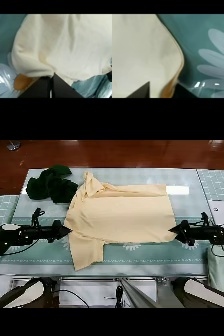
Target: Fold the shirts.
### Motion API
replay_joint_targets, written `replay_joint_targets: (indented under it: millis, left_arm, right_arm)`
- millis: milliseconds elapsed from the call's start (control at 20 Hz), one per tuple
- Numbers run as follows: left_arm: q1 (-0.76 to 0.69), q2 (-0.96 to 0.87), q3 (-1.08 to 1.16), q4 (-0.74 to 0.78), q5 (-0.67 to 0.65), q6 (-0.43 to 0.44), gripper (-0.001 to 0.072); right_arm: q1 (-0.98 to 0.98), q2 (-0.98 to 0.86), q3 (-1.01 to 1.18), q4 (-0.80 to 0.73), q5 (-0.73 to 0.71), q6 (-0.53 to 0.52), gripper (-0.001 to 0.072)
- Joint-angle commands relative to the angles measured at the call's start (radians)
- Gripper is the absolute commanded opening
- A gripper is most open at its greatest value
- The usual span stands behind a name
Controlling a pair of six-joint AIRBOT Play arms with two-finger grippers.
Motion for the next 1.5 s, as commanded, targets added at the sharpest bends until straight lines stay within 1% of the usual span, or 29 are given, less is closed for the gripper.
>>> replay_joint_targets:
  millis: [0,150,250,300,350,400,450,600,650,750,800,850,900,1000,1050,1100,1200,1250,1350,1450]
  left_arm:
    - [0.0,0.002,0.026,0.0,-0.032,0.0,0.0023]
    - [0.0,0.026,0.17,-0.019,-0.118,0.0,0.0023]
    - [-0.001,0.066,0.346,-0.124,-0.142,0.0,0.0023]
    - [-0.001,0.091,0.466,-0.147,-0.135,-0.002,0.0021]
    - [-0.001,0.109,0.594,-0.122,-0.124,-0.005,0.002]
    - [0.0,0.122,0.747,-0.06,-0.115,-0.039,0.002]
    - [-0.001,0.125,0.892,0.015,-0.117,-0.08,0.002]
    - [0.0,0.128,1.301,0.198,-0.173,-0.173,0.0021]
    - [0.0,0.135,1.407,0.241,-0.203,-0.199,0.002]
    - [0.0,0.175,1.54,0.324,-0.251,-0.24,0.0021]
    - [0.0,0.206,1.58,0.387,-0.272,-0.286,0.0021]
    - [0.0,0.249,1.592,0.443,-0.284,-0.313,0.0021]
    - [-0.001,0.293,1.592,0.483,-0.296,-0.327,0.0021]
    - [-0.001,0.388,1.59,0.556,-0.33,-0.327,0.0021]
    - [-0.009,0.441,1.587,0.618,-0.336,-0.331,0.0021]
    - [-0.023,0.488,1.585,0.689,-0.337,-0.36,0.0021]
    - [-0.084,0.568,1.571,0.803,-0.338,-0.39,0.0021]
    - [-0.117,0.597,1.555,0.818,-0.341,-0.405,0.0021]
    - [-0.166,0.629,1.508,0.818,-0.367,-0.406,0.0021]
    - [-0.175,0.627,1.427,0.821,-0.389,-0.407,0.0021]
  right_arm:
    - [0.061,-0.004,0.057,-0.031,0.037,0.021,0.002]
    - [0.071,0.023,0.244,-0.056,0.182,0.008,0.0021]
    - [0.086,0.1,0.443,-0.045,0.205,0.019,0.0021]
    - [0.089,0.136,0.558,-0.054,0.196,0.05,0.002]
    - [0.089,0.166,0.689,-0.097,0.173,0.116,0.002]
    - [0.089,0.182,0.816,-0.146,0.161,0.182,0.0021]
    - [0.089,0.192,0.96,-0.174,0.179,0.208,0.002]
    - [0.089,0.232,1.302,-0.18,0.275,0.212,0.0021]
    - [0.089,0.266,1.374,-0.183,0.302,0.214,0.0021]
    - [0.089,0.371,1.41,-0.224,0.308,0.216,0.0021]
    - [0.089,0.419,1.41,-0.278,0.315,0.23,0.0021]
    - [0.09,0.468,1.41,-0.318,0.333,0.259,0.0021]
    - [0.09,0.517,1.41,-0.36,0.348,0.26,0.0021]
    - [0.097,0.595,1.41,-0.41,0.381,0.274,0.0021]
    - [0.128,0.631,1.41,-0.447,0.4,0.285,0.0021]
    - [0.164,0.658,1.41,-0.468,0.428,0.292,0.0021]
    - [0.242,0.7,1.41,-0.511,0.508,0.298,0.0021]
    - [0.27,0.711,1.41,-0.53,0.558,0.301,0.0021]
    - [0.296,0.716,1.41,-0.557,0.644,0.3,0.0021]
    - [0.296,0.715,1.392,-0.571,0.649,0.301,0.0021]
